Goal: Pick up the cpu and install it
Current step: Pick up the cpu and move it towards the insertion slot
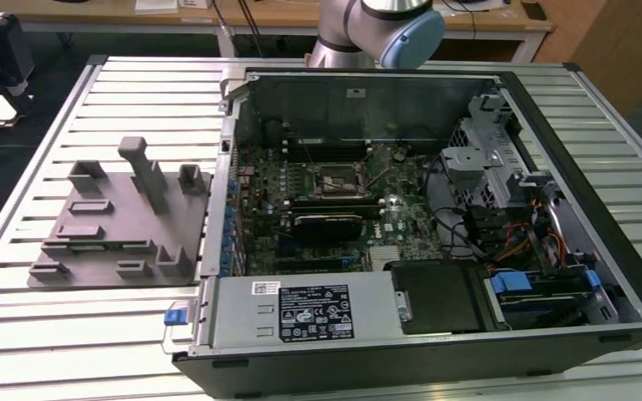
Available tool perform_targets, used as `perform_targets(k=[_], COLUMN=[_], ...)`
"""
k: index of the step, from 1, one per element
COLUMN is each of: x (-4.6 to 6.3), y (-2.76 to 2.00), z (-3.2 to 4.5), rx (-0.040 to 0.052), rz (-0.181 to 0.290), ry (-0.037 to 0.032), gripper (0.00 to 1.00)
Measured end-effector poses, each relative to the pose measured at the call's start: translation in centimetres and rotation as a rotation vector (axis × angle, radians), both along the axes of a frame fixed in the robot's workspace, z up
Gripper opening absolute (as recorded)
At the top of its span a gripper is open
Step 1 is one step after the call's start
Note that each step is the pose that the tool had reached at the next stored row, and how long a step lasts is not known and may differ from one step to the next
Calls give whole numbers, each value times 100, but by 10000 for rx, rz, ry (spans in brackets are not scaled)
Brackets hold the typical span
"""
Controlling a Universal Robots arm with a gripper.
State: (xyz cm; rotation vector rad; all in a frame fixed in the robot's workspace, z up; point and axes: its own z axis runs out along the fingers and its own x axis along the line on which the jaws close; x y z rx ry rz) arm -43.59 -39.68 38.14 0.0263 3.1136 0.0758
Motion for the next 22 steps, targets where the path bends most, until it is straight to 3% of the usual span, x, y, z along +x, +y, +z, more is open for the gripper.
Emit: perform_targets(k=[5, 12, 19, 20, 22], x=[46, 250, 483, 630, 704], y=[0, 5, 13, 17, 20], z=[2, 1, 1, 1, 1], rx=[-1, -1, -1, -1, -1], rz=[0, 0, -1, 1, 0], ry=[2, 2, 2, 1, 1], gripper=[54, 54, 54, 54, 54])
